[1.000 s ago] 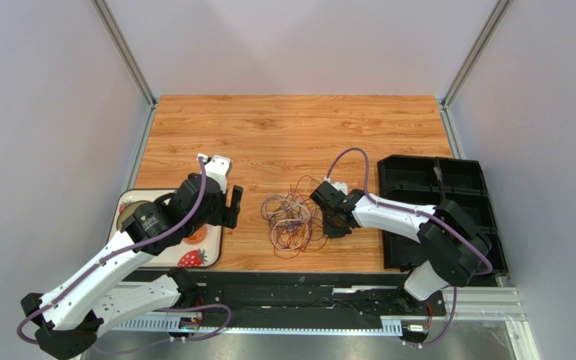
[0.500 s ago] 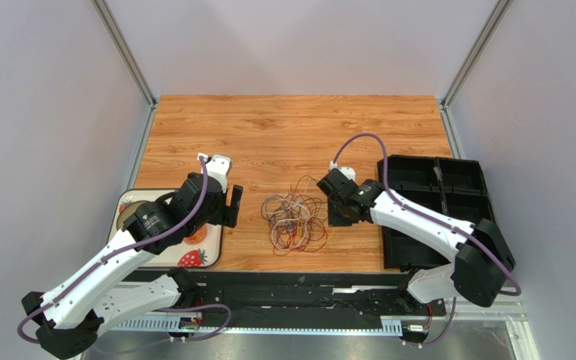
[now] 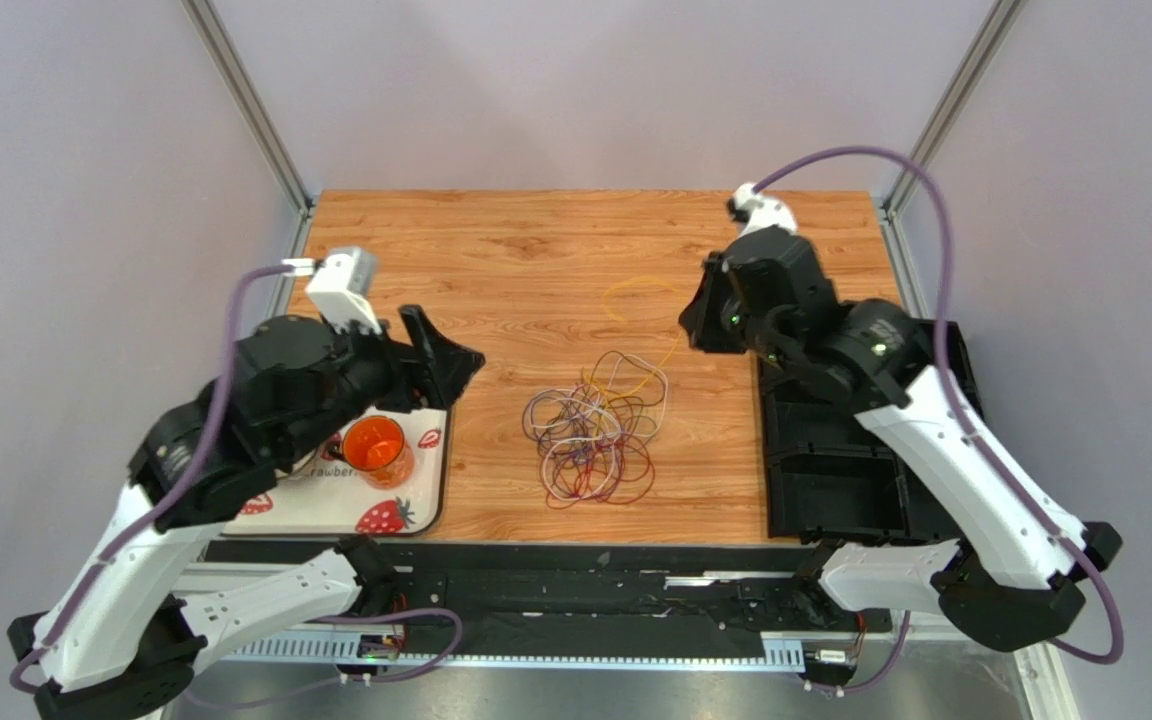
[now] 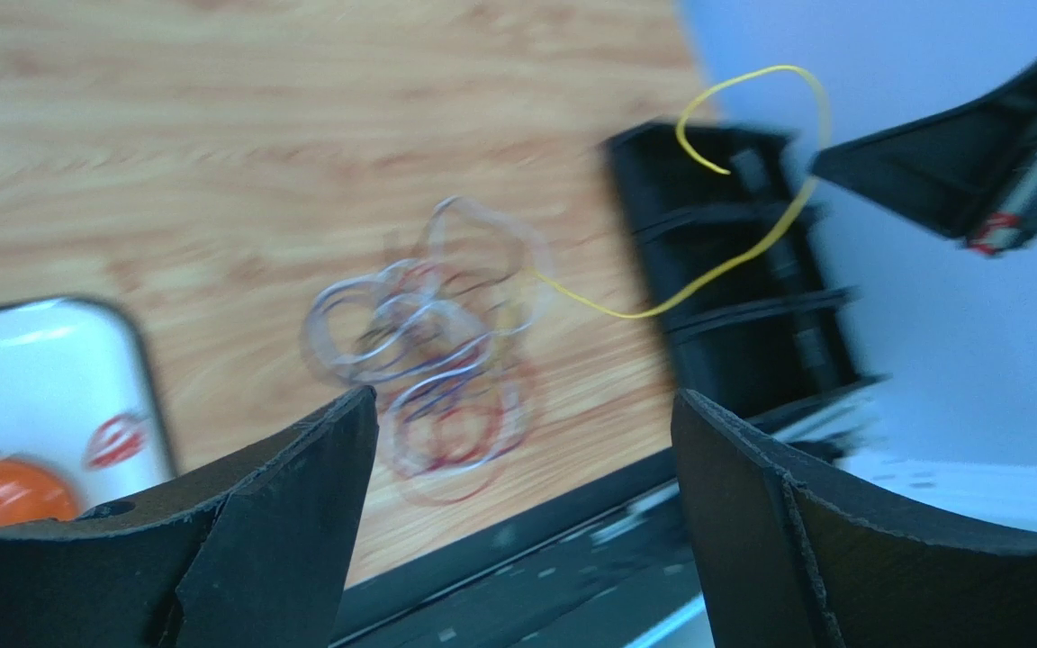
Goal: Untangle the cables
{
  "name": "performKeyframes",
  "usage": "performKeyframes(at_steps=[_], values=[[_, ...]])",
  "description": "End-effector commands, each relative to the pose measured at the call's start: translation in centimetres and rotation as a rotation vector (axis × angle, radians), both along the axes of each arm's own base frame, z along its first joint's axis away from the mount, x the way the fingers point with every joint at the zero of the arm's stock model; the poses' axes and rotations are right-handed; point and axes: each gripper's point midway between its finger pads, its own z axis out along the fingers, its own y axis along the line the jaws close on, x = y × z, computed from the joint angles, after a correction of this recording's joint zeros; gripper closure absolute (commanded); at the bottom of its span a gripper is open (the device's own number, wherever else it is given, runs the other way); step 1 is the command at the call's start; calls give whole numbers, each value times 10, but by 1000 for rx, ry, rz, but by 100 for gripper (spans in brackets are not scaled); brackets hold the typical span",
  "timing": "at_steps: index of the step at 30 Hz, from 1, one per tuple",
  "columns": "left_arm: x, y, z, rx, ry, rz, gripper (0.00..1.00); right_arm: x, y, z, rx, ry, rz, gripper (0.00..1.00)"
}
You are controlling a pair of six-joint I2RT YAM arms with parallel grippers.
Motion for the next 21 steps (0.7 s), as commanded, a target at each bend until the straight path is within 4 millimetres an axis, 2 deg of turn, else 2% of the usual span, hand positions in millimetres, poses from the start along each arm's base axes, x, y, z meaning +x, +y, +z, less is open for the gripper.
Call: performKeyframes(at_steps=[1,3,5,6,7,9,10,11,12,13,15,16,17,19,21], values=[[-12,-28,80,-333,-10,-61,11,3,-29,84,33,-188,-52,100],[-3,-35,88,-357,3,-36,7,7,-39,105,48,-241,-102,100],[0,-37,105,-389,-7,-27,7,15,-53,127,58,-307,-164,100],[7,-46,105,-396,16,-18,7,18,-58,132,52,-326,-190,100],[7,-46,120,-428,-1,-20,7,26,-65,136,38,-348,-228,100],[16,-56,134,-462,-1,-16,7,36,-79,137,3,-371,-301,100],[13,-54,157,-505,-35,-27,7,46,-90,134,-16,-368,-350,100],[14,-55,167,-527,-42,-26,6,52,-94,130,-15,-358,-367,100],[18,-60,173,-532,-42,-27,6,59,-99,116,-34,-329,-387,100],[13,-54,195,-575,-74,-33,6,70,-115,110,-33,-318,-441,100],[16,-56,205,-599,-84,-24,6,83,-119,90,-6,-271,-447,100],[14,-53,216,-624,-103,-26,6,95,-131,71,-10,-237,-483,100],[14,-52,220,-638,-112,-28,5,100,-129,60,12,-203,-472,100],[16,-50,229,-671,-136,-28,5,113,-137,39,2,-150,-494,100],[17,-45,235,-702,-160,-17,5,120,-141,27,-14,-125,-502,100]])
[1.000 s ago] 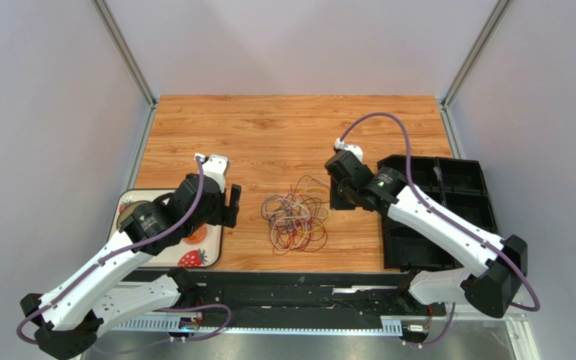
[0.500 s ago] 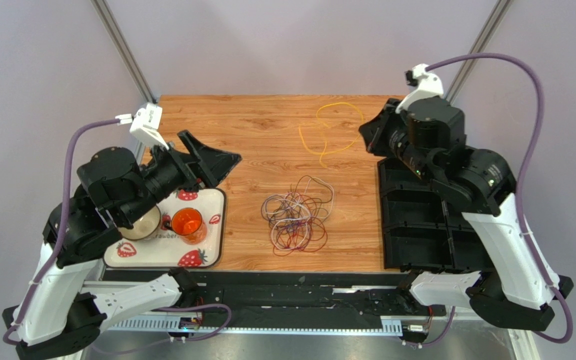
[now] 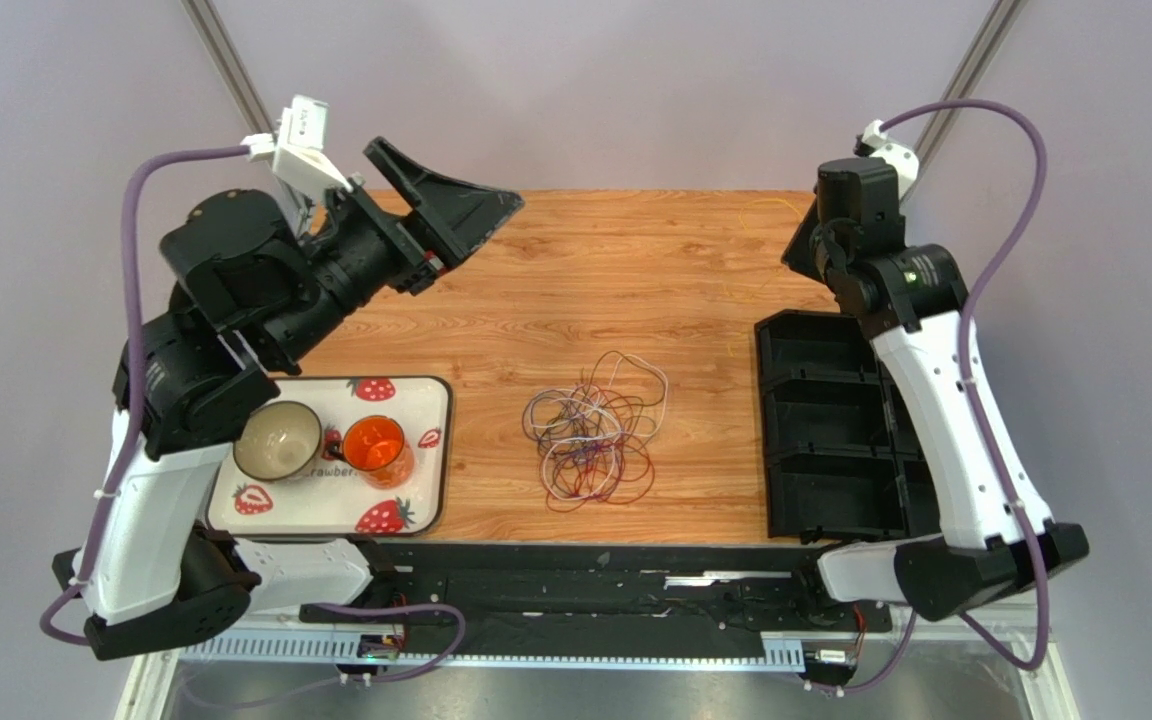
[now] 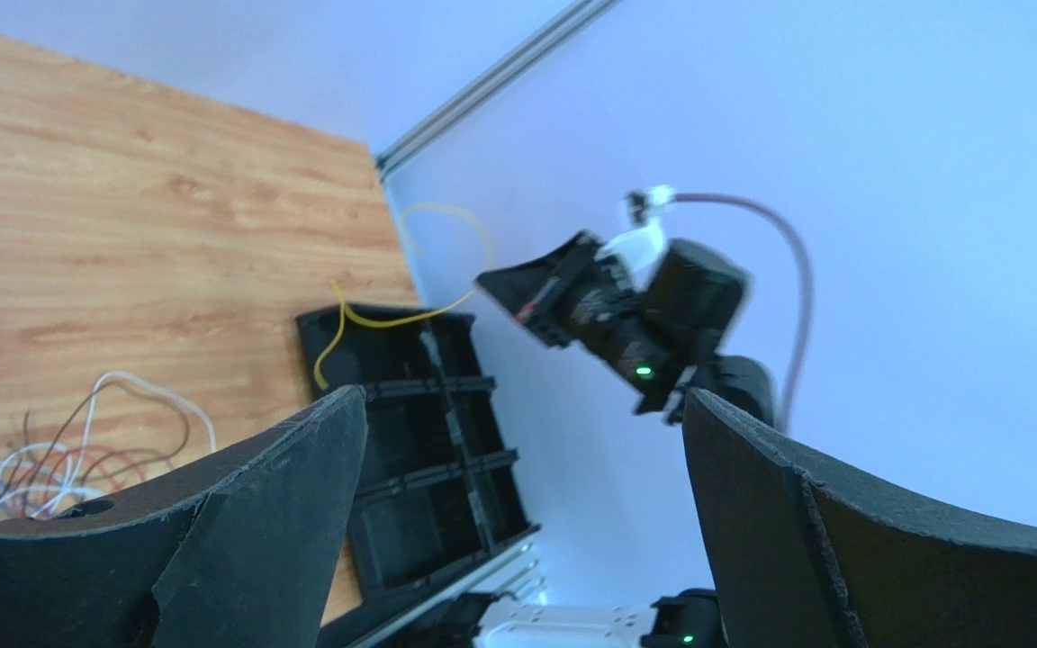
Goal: Untangle the cables
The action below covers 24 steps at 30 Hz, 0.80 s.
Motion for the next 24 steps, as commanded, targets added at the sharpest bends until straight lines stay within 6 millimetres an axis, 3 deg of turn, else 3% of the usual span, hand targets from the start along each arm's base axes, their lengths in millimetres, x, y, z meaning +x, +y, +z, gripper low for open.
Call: performKeyframes(at_steps=[1,3,7,11,14,15,17,18,20,24], values=[[-3,16,35,-133,-81,13,5,25,0,-21,50,23,4,100],[-1,16,41,-161,-106,4,5,28,-9,-30,44,43,-22,100],[2,15,46,-153,-124,-9,4,27,-53,-41,43,54,-159,100],[8,4,36,-176,-71,-52,4,24,-76,-41,50,55,-204,100],[11,-4,18,-145,-45,-79,4,20,-92,-34,36,40,-244,100],[16,-7,-2,-108,-5,-77,4,19,-95,-34,32,38,-255,100],[14,-8,-23,-54,16,-98,4,12,-114,-29,29,28,-311,100],[22,-12,-51,-12,53,-106,4,10,-120,-29,25,27,-331,100],[9,-22,-67,42,9,-237,3,3,-133,-26,19,18,-382,100],[9,-21,-154,247,187,-329,6,-12,-157,-18,-31,3,-489,100]])
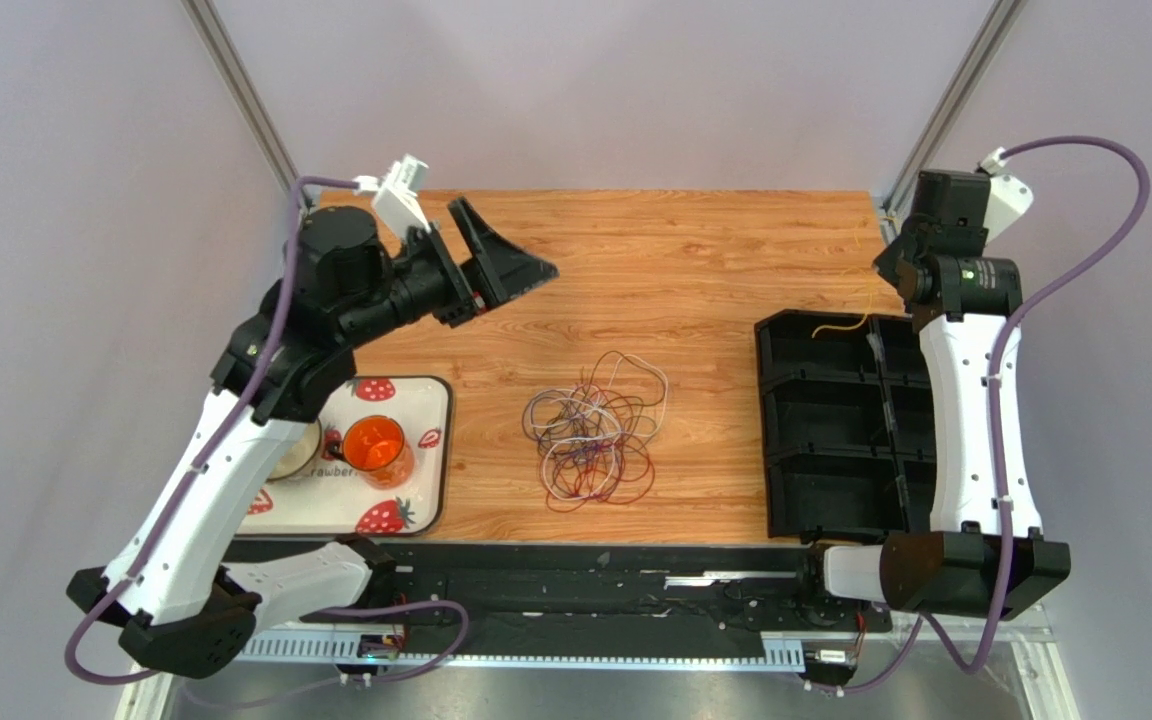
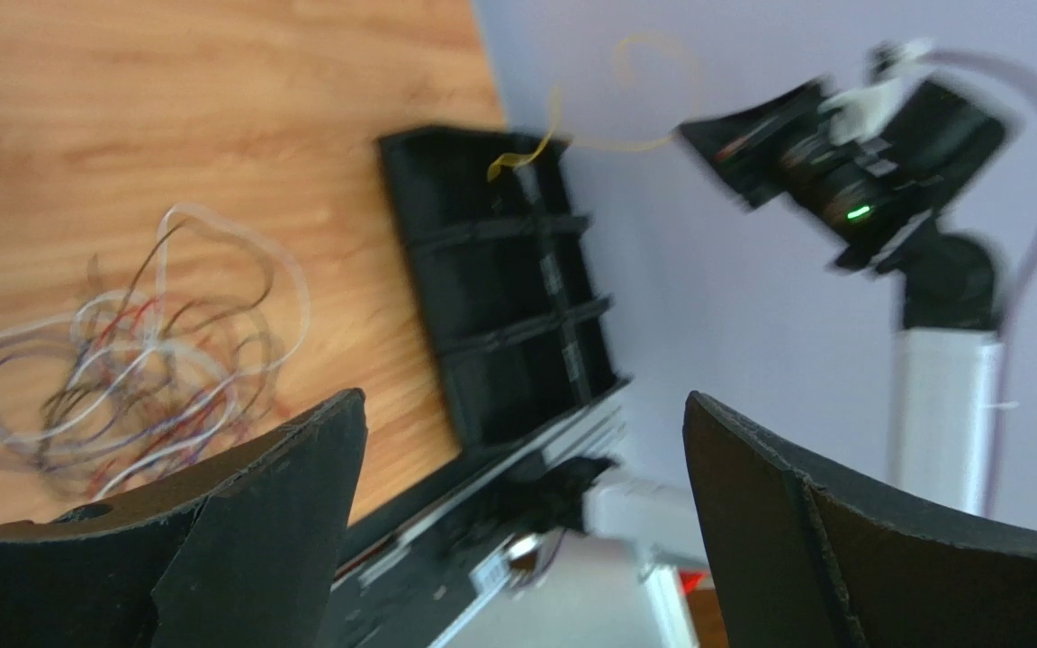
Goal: Untangle the cables
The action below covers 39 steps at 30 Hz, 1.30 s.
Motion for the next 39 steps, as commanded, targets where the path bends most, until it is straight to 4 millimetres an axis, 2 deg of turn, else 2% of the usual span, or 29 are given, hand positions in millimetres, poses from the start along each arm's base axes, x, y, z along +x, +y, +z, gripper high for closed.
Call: performKeyframes(at_steps=[1,3,5,6,8,9,14,16,17,19,20,22,24,25,26,29,34,38,39], values=[[-17,3,-65,230,49,-174,11,-19,-32,26,-84,-61,-145,100],[-15,17,-112,365,165,-141,14,-29,-45,30,-114,-66,-210,100],[-17,23,-132,431,175,-155,13,-36,-57,28,-130,-56,-262,100],[-20,23,-150,450,199,-175,13,-38,-60,29,-131,-62,-278,100],[-23,28,-158,469,177,-177,15,-45,-74,27,-150,-52,-336,100],[-22,34,-173,505,196,-158,16,-47,-78,25,-151,-46,-356,100],[-19,65,-204,673,224,-81,17,-54,-103,9,-121,-41,-451,100],[-19,74,-209,724,201,-73,17,-56,-113,2,-120,-32,-488,100],[-21,77,-217,740,208,-69,17,-57,-116,-1,-117,-30,-499,100],[-23,84,-219,743,183,-42,17,-58,-126,-7,-111,-22,-526,100],[-26,87,-227,752,196,-41,17,-58,-129,-11,-106,-13,-534,100],[-30,88,-226,731,168,-41,17,-57,-134,-14,-99,-16,-541,100],[-34,90,-235,733,176,-42,17,-53,-139,-18,-87,-24,-541,100],[-36,91,-234,719,157,-36,17,-50,-138,-22,-72,-22,-528,100],[-38,93,-242,725,165,-37,17,-49,-139,-24,-70,-20,-530,100],[-42,97,-249,720,167,-14,17,-43,-143,-33,-57,-14,-538,100],[-41,97,-241,699,111,-4,17,-35,-142,-51,-13,-7,-525,100],[-39,98,-245,719,129,-8,17,-31,-137,-81,26,25,-510,100],[-39,97,-246,720,134,-14,17,-30,-136,-94,38,43,-507,100]])
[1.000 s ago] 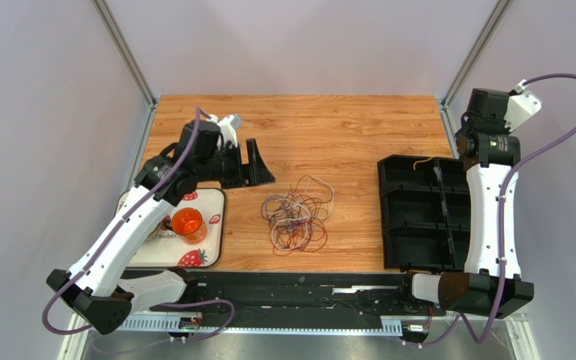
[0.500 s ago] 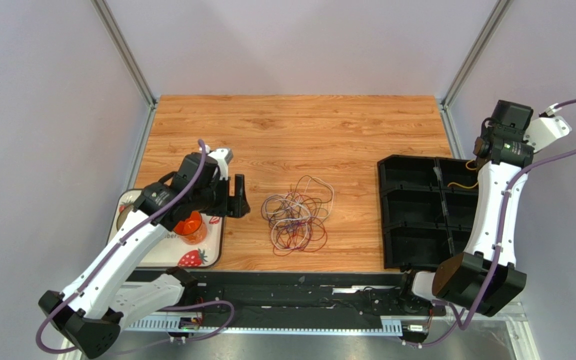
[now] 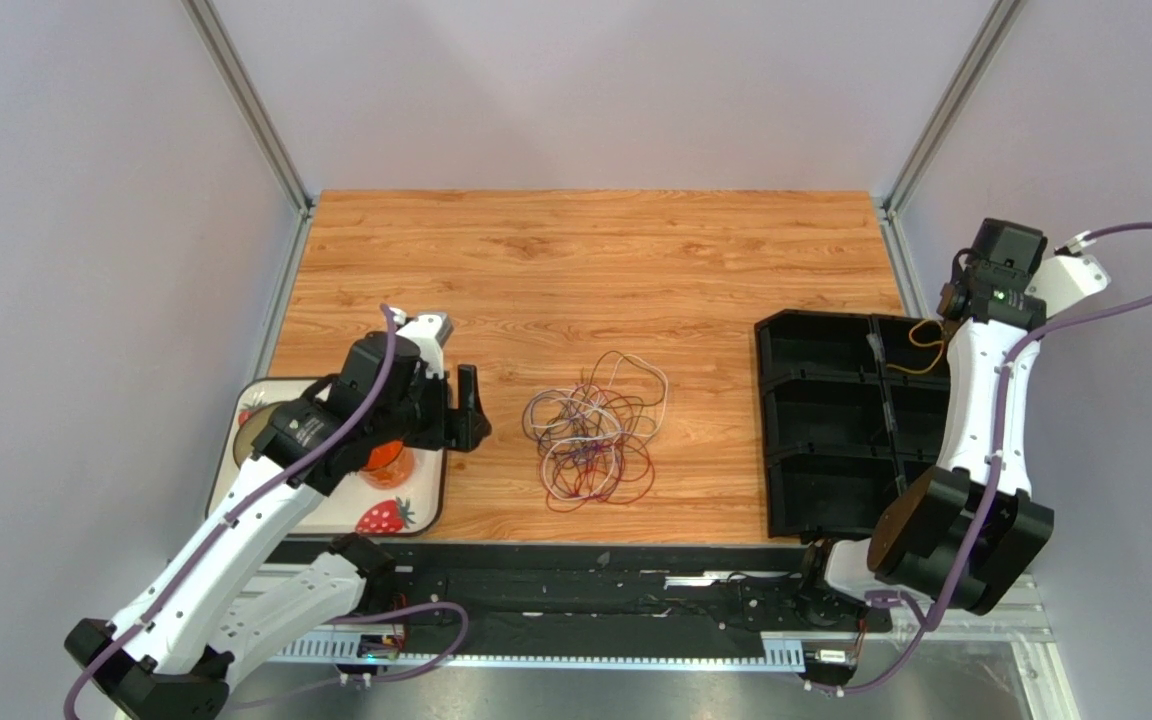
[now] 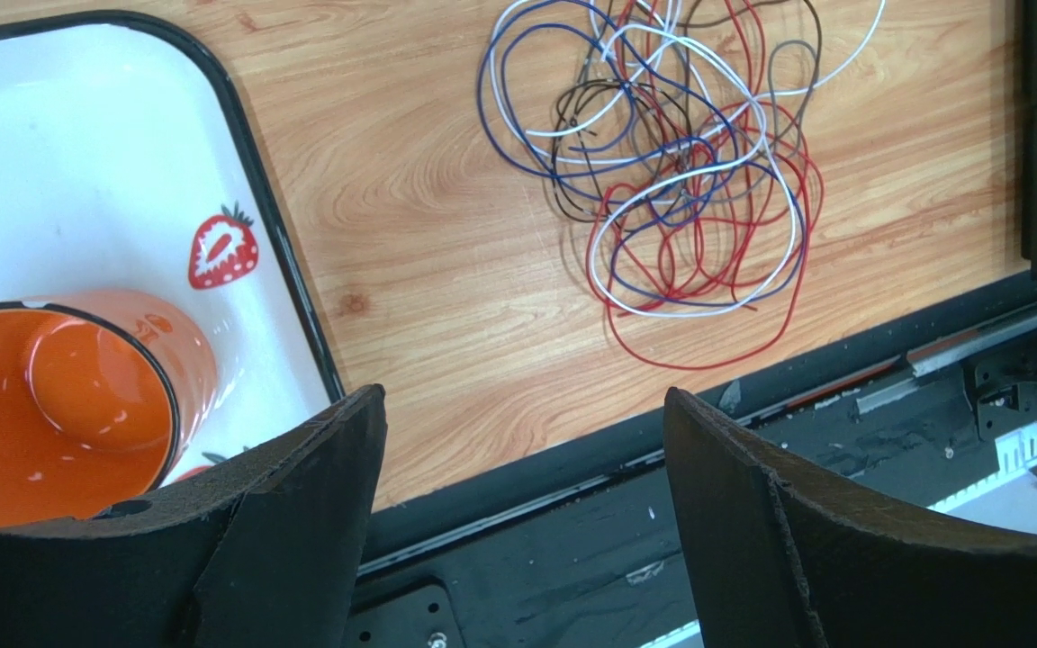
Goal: Untangle the cables
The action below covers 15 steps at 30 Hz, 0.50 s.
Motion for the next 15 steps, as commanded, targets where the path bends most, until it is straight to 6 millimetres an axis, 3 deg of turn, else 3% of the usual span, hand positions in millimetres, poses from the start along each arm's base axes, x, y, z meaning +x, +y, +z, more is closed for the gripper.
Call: performKeyframes(at_steps=[1,5,15], values=[[10,-2,1,13,-19,-4,17,14,1,-28,53,-39,-3,100],[9,-4,1,10,-13,-14,17,20,2,-62,103,13,-7,100],[9,-1,6,-3,-43,0,17,38,-5,-90,148,52,-37,100]])
